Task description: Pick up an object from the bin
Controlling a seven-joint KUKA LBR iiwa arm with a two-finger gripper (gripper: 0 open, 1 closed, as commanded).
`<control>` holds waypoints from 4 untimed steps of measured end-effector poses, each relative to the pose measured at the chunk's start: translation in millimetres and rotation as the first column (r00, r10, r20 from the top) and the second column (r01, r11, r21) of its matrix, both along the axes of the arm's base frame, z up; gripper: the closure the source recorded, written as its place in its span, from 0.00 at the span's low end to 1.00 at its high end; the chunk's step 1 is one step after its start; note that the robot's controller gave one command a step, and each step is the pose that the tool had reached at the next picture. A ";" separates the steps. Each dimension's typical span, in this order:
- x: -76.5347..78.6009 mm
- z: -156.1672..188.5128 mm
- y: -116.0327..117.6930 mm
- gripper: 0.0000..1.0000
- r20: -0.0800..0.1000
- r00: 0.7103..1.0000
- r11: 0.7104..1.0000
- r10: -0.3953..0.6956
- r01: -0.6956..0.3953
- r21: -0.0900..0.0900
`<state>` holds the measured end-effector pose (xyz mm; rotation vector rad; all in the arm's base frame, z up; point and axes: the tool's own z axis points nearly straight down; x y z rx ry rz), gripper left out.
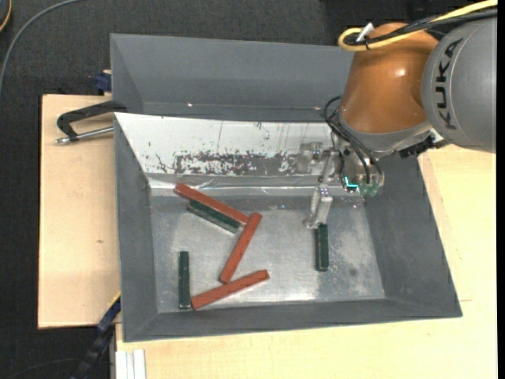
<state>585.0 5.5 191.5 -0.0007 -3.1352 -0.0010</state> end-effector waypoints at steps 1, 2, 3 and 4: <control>1.7 4.9 0.0 1.00 0.009 1.000 1.000 0.000 0.000 0.000; 1.7 4.9 0.1 0.00 0.009 1.000 1.000 0.000 0.000 0.000; -19.0 -99.7 58.9 0.00 0.007 1.000 1.000 0.007 -0.007 0.001; 11.5 -121.1 110.3 0.00 0.014 0.992 0.992 0.129 -0.129 0.003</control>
Offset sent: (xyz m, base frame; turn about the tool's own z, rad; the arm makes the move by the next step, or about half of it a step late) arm 0.0000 0.0000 0.0000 0.0000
